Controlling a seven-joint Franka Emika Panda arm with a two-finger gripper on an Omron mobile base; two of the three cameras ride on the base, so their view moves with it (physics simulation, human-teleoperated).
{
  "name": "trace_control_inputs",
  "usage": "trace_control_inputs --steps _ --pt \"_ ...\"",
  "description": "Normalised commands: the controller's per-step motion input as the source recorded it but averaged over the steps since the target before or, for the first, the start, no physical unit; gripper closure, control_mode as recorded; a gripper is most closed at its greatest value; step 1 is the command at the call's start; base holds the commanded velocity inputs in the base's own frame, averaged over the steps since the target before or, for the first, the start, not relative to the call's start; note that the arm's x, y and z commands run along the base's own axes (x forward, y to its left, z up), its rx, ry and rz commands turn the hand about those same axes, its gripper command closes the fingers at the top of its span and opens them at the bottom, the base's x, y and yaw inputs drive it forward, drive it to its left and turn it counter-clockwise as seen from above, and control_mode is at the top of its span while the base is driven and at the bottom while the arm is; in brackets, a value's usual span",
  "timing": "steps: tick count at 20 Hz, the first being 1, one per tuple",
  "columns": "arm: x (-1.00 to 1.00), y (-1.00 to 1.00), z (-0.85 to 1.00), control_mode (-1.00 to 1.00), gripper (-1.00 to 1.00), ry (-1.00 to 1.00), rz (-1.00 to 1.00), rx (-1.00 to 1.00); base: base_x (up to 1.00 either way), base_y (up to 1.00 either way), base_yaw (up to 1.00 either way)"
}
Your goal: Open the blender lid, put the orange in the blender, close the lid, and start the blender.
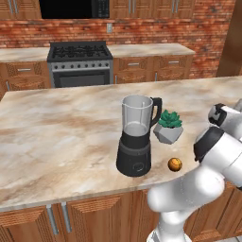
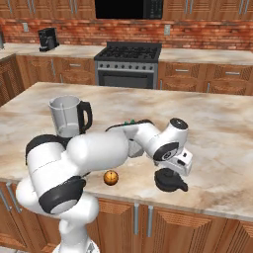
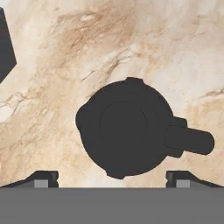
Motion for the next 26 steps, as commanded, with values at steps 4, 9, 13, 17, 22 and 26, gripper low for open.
trace_control_inputs --steps 4,9,13,17,22,26 --pt "-0.79 0.98 0.07 -1.0 -1.0 -0.01 0.0 -0.08 0.0 0.0 0.0" --pt "-0.43 1.0 0.0 -1.0 -1.0 0.0 0.0 -0.08 0.0 0.0 0.0" --pt "-0.13 1.0 0.0 -1.0 -1.0 0.01 0.0 -0.08 0.0 0.0 0.0" --pt "0.09 0.68 0.0 -1.0 -1.0 0.05 0.04 -0.01 0.0 0.0 0.0" --pt "0.2 0.58 0.0 -1.0 -1.0 0.12 0.08 0.0 0.0 0.0 0.0" --pt "0.26 0.47 0.0 -1.0 -1.0 0.04 0.08 0.0 0.0 0.0 0.0"
